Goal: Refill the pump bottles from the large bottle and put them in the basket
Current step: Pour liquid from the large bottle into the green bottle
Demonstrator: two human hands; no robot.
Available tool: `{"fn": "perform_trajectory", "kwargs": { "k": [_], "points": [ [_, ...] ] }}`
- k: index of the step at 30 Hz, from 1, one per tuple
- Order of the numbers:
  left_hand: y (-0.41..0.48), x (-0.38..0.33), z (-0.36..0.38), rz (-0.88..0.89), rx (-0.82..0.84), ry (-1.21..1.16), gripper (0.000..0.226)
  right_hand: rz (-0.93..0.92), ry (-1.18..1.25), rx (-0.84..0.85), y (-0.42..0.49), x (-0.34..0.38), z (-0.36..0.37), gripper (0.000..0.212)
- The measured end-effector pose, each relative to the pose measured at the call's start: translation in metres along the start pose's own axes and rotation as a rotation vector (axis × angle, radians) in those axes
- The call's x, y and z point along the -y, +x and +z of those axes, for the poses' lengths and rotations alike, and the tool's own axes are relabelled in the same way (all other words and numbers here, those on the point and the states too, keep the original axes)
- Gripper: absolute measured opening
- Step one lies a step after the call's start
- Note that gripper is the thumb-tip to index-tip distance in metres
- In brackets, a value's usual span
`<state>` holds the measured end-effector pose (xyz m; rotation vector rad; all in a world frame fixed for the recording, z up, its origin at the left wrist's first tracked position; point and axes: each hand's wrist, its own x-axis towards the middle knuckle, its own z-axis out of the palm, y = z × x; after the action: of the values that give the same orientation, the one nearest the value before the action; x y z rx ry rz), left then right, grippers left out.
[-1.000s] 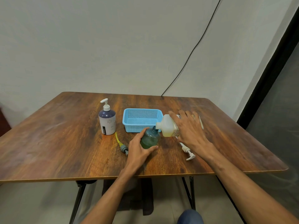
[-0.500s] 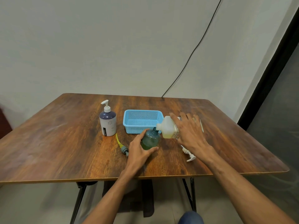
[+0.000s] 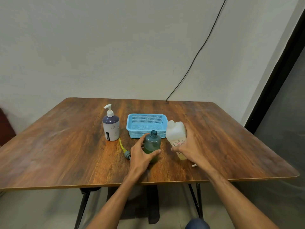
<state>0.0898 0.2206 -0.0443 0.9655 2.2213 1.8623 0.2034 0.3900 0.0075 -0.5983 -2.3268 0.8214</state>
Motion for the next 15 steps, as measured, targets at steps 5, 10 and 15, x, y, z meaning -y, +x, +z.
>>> {"fn": "perform_trajectory", "kwargs": {
  "k": [5, 10, 15],
  "points": [
    [0.002, 0.003, 0.000, -0.023, -0.010, 0.016, 0.086, 0.107, 0.261, -0.027, -0.008, -0.009, 0.016, 0.094],
    [0.005, 0.006, 0.000, -0.021, 0.027, 0.028, 0.083, 0.142, 0.328, -0.030, -0.012, -0.015, 0.028, 0.097],
    [0.003, 0.007, 0.000, -0.013, 0.055, 0.032, 0.081, 0.171, 0.397, -0.025, -0.013, -0.017, 0.030, 0.100]
  ]
}}
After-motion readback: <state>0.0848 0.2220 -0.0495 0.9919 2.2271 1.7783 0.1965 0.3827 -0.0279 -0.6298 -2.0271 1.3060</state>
